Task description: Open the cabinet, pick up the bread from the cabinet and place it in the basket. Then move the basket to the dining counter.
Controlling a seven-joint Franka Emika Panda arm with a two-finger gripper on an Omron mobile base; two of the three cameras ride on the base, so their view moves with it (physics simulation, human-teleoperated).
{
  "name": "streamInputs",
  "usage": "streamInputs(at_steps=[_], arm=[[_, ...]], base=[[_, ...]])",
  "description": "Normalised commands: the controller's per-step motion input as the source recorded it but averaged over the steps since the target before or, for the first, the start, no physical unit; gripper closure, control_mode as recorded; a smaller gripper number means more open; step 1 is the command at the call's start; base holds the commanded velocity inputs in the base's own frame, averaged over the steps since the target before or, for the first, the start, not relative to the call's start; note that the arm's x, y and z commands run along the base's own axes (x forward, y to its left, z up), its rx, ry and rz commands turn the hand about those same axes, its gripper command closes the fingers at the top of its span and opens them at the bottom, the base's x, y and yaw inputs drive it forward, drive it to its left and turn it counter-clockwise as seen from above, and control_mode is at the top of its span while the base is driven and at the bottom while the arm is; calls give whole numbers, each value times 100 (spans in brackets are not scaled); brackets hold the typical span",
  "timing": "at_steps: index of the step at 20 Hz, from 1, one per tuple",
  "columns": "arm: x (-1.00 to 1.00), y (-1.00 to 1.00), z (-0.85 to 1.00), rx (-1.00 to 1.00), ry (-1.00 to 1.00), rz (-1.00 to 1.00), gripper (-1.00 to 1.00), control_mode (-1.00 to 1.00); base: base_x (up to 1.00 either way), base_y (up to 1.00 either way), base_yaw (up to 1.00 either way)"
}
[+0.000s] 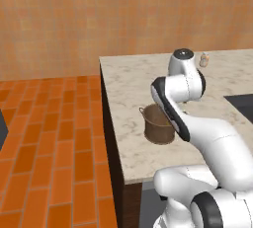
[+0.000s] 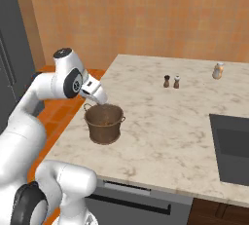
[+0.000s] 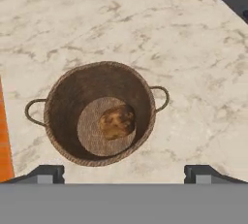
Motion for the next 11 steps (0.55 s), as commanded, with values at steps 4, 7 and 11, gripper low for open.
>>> streamInputs(at_steps=[4,7,11], arm=[[-56,57,66,-22,10,15,-100,-100],[-37,82,72,-28,8,10,-100,-100],[-12,78,13,-35,11,10,-100,-100]], base=[[0,0,0],[0,0,0],[0,0,0]])
